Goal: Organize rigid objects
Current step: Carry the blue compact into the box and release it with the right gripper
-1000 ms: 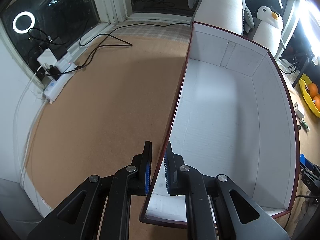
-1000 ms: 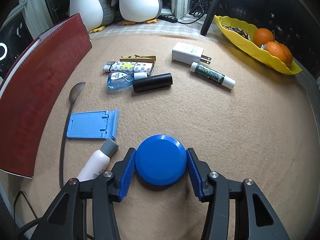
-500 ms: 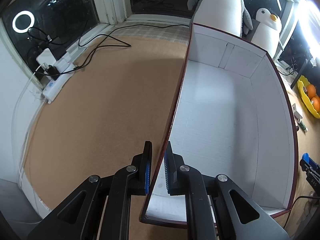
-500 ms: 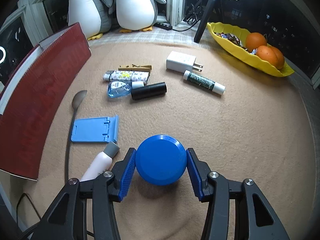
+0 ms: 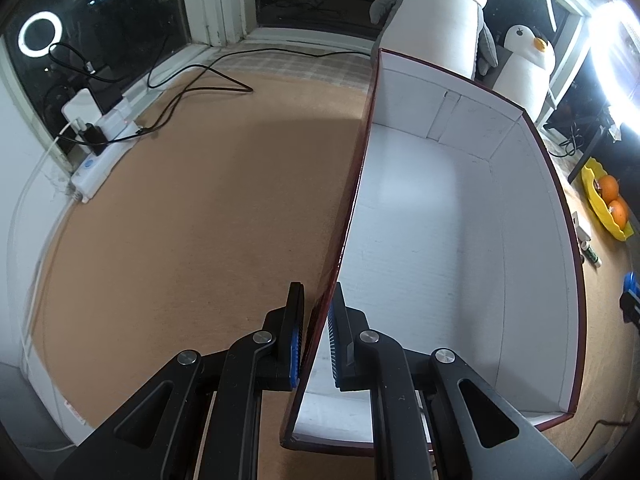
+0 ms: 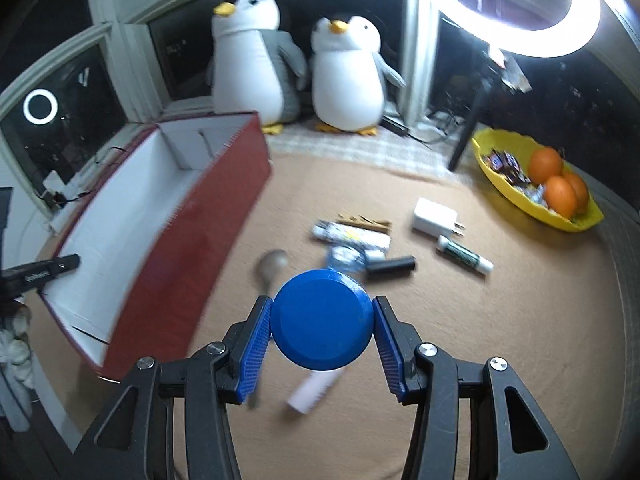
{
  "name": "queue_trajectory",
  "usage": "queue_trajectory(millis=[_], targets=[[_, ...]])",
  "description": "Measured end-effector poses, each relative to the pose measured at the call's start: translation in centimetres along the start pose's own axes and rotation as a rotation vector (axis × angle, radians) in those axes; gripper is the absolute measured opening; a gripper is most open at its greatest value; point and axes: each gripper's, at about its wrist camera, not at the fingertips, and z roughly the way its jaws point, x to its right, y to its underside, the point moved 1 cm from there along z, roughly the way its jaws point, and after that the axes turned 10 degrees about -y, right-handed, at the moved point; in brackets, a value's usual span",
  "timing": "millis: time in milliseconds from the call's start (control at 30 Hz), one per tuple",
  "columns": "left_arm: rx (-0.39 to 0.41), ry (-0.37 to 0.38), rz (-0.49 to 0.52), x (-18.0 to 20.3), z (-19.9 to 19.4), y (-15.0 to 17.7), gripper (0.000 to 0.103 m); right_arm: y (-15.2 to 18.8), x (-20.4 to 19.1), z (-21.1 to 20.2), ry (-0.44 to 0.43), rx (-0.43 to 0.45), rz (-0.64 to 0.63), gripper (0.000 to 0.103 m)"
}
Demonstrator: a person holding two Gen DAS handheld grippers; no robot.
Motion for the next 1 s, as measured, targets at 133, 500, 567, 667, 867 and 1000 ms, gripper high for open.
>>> queue_trajectory(millis=[133,500,567,667,867,1000], targets=[[0.003,0.018,0.014,-0.1,0.0,0.1,0.010,-1.4,-3.1,-0.2,-0.042,0.014,-0.047,0.046],[-0.014,0.062,0.067,-0.1,0.9,0.3,0.010,-2.5,-10.8,1.9,-0.110,-0.015,-0.171,0.046],[-0.016,0.068,0.071,-0.1,1.0,0.4,0.010,-2.4,-11.9,2.7,-0.116,-0.029,-0.183,0.046],[-0.018,0.076,0.077,-0.1,1.2,0.5,0.010,-2.3,-13.0,3.6,-0.126,-0.049,-0.192,0.046],[-0.019,0.086,0.089,-0.3,1.4,0.4,0.010,-2.1,-14.4,5.3,-0.126,-0.080,-0.203,0.046],[-0.024,0.083,0.098,-0.2,1.6,0.4,0.010,-2.2,-14.7,5.7,-0.131,-0.080,-0.198,0.046]])
